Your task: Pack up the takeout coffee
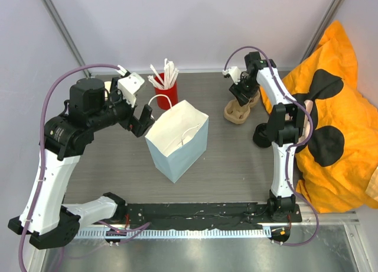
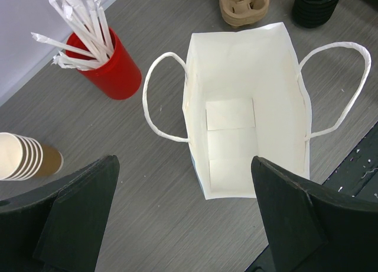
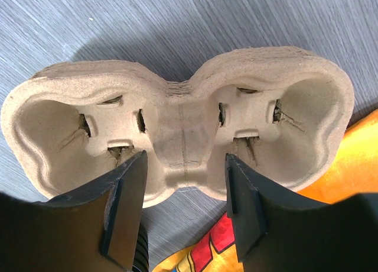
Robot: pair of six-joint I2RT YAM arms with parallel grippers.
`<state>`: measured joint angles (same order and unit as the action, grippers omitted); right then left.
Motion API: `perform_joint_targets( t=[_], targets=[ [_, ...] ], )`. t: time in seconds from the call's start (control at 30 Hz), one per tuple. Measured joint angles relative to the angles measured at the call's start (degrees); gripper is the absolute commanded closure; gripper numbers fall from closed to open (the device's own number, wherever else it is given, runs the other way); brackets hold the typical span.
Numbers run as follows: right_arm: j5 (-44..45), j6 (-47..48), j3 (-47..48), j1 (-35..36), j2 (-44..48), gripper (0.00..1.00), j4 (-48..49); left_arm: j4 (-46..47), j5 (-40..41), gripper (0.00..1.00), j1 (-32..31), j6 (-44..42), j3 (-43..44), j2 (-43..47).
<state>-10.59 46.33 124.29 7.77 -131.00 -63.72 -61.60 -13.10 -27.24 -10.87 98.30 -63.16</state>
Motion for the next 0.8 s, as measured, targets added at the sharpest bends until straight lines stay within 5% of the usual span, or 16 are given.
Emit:
perform_joint_targets(
  t=[0.57,0.8],
  targets=[
    [-0.07,0.0,-0.24,0.0,-0.63,0.45,0.04,0.0,0.0,0.0,0.0,0.0,0.0,-0.07],
    [-0.24,-0.11,-0.44,0.0,-0.66,0.61,0.09,0.02,0.0,0.0,0.0,0.02,0.0,-0.52]
  ],
)
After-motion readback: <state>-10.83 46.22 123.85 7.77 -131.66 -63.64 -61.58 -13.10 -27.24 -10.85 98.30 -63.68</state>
